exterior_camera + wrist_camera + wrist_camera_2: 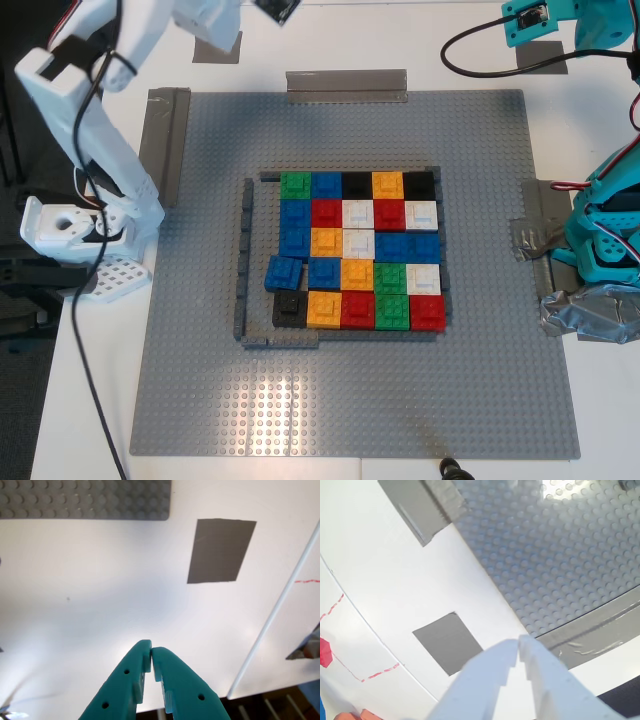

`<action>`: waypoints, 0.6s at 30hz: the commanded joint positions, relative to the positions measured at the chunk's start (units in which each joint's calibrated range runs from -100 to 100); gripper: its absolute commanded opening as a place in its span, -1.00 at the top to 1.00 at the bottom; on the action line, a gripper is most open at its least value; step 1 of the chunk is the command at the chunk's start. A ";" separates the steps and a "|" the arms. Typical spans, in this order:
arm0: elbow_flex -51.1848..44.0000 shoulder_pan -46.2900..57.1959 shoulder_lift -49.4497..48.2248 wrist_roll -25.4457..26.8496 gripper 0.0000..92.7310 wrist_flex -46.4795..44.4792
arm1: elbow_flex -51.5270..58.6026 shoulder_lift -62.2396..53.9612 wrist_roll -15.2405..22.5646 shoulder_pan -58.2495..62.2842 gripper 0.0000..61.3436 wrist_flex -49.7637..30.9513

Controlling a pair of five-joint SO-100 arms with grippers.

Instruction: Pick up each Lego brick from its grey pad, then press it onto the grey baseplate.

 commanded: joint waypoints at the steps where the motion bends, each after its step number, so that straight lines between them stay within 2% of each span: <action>1: -2.00 -0.37 -2.55 -0.16 1.00 0.39 | 5.29 -8.04 0.30 0.25 1.00 -1.73; 7: -2.00 -0.37 -2.55 -0.16 1.00 0.39 | -2.66 -2.63 1.13 0.76 1.00 0.96; 18: -2.00 -0.37 -2.55 -0.16 1.00 0.39 | -0.04 -4.35 1.17 0.68 1.00 1.93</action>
